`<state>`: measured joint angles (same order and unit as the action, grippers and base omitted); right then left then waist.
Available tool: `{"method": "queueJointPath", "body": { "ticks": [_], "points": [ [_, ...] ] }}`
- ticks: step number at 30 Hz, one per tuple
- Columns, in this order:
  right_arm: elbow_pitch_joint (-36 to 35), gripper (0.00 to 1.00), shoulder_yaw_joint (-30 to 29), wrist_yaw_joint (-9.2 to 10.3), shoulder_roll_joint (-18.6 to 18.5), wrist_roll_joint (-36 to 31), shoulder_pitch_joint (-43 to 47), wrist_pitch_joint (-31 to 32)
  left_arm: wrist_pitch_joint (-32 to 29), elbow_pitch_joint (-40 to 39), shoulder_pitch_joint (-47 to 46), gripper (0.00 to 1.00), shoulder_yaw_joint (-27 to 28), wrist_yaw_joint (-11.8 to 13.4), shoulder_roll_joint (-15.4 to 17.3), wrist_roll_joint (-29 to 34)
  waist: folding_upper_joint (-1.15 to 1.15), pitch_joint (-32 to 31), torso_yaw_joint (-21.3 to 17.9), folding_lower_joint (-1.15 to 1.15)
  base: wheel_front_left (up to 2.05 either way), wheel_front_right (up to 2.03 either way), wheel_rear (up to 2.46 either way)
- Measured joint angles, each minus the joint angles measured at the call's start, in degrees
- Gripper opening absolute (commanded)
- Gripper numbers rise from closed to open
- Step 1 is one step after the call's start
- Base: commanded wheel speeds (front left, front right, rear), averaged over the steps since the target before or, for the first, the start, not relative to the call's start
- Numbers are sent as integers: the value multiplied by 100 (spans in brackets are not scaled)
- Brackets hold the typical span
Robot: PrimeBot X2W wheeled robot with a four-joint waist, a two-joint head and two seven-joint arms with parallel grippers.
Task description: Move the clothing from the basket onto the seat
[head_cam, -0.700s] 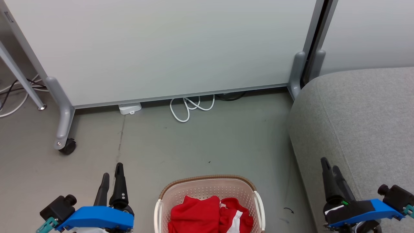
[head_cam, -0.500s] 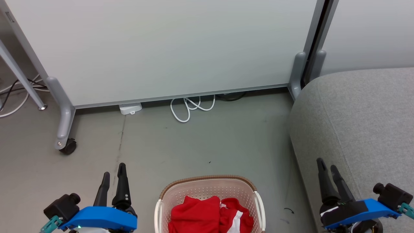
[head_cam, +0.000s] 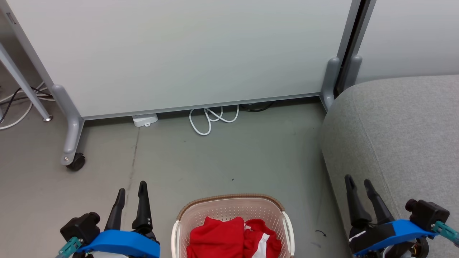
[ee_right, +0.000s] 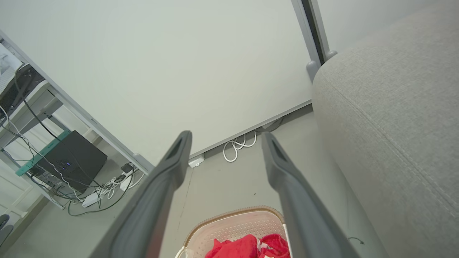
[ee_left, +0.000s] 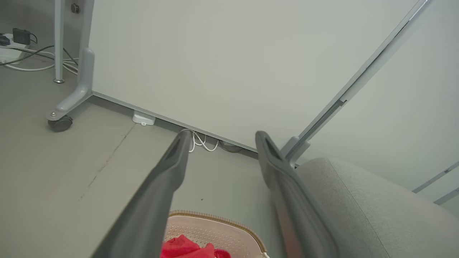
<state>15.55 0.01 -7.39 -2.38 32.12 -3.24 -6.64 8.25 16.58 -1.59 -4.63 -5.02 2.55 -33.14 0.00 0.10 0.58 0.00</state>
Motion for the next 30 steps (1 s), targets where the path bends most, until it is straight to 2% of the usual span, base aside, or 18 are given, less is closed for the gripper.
{"method": "queueJointPath", "body": {
  "ticks": [30],
  "points": [
    [-14, 100, 14, -1, -20, -1636, -1, -159, 397, 224, -29, 100, -185, 101, 8, 1154, 0, -14, 13, 0, 0, 0, 0]
  ]
}}
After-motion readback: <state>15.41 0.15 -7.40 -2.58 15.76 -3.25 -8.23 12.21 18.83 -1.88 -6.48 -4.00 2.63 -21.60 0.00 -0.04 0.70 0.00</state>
